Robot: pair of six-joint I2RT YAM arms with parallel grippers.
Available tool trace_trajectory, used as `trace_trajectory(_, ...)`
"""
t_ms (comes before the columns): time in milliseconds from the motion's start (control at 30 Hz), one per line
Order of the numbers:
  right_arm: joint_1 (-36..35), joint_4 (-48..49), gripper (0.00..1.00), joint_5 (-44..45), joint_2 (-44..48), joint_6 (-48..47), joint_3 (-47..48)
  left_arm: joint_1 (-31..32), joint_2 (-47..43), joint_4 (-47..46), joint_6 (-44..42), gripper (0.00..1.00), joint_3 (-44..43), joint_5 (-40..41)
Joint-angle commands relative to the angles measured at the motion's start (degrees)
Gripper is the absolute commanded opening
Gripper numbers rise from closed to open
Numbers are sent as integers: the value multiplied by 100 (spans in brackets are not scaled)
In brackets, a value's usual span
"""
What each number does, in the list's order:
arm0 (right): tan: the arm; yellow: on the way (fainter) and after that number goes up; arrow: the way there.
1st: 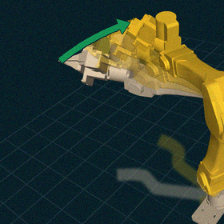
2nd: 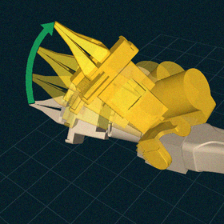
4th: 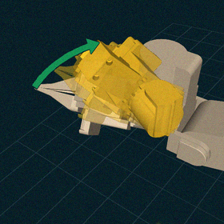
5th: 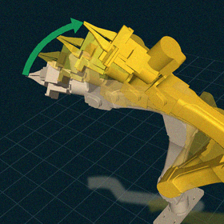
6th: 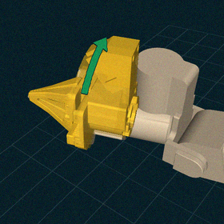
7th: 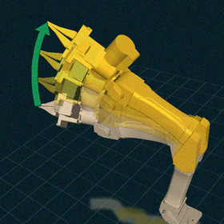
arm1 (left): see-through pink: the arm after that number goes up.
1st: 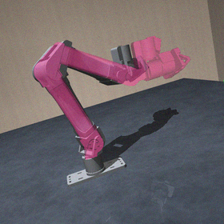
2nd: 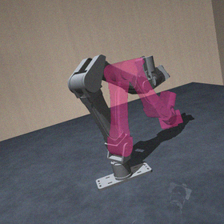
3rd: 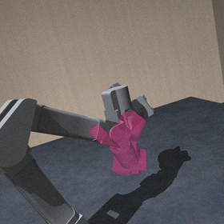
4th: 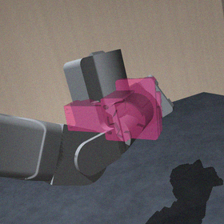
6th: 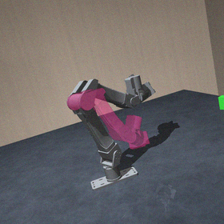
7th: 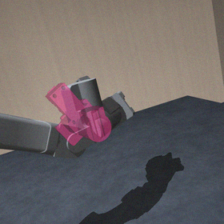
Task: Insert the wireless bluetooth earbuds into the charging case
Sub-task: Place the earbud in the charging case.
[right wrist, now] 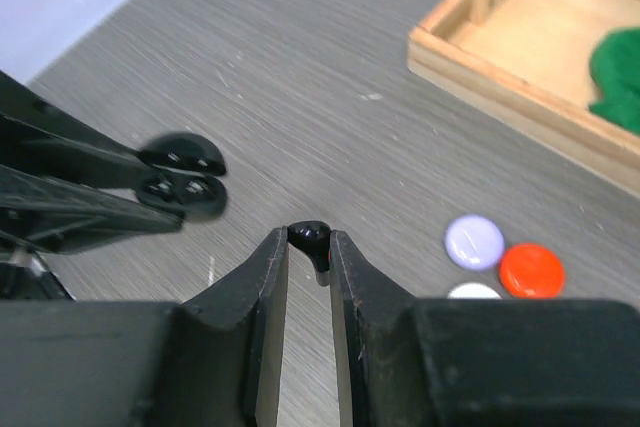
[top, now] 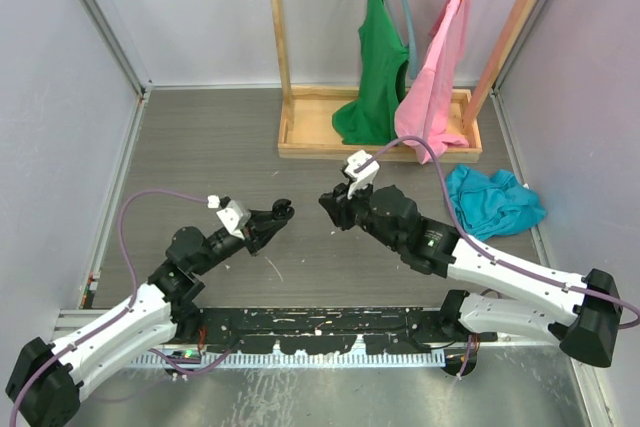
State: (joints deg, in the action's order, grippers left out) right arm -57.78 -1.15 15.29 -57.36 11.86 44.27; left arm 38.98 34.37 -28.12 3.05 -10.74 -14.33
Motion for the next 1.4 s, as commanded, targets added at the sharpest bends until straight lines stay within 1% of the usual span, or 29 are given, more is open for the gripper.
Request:
trace_trajectory(0,-88,1478,20,-541,144,-183,-190,-13,26,-733,-269,0,56,-285)
trace_trajectory(200,-203,2535,20,-1282,13,-170,-526,-10,14,-1056,-407,0,199,-658)
trace_trajectory(433,-351,3519,20,-1682,-435,-118,-710,-10,-34,-1133,-454,0,235,-834)
trace_trajectory(767,-419,3668,21,-1739,-887,-93,-727,-11,-141,-1149,-421,0,257,-819)
trace_trajectory(1167,-419,3385,21,-1749,-1096,-3,-665,-16,-198,-1148,-393,0,279,-711)
trace_trajectory(1367,-428,3217,21,-1728,-1057,68,-639,-8,-220,-1135,-384,0,290,-577)
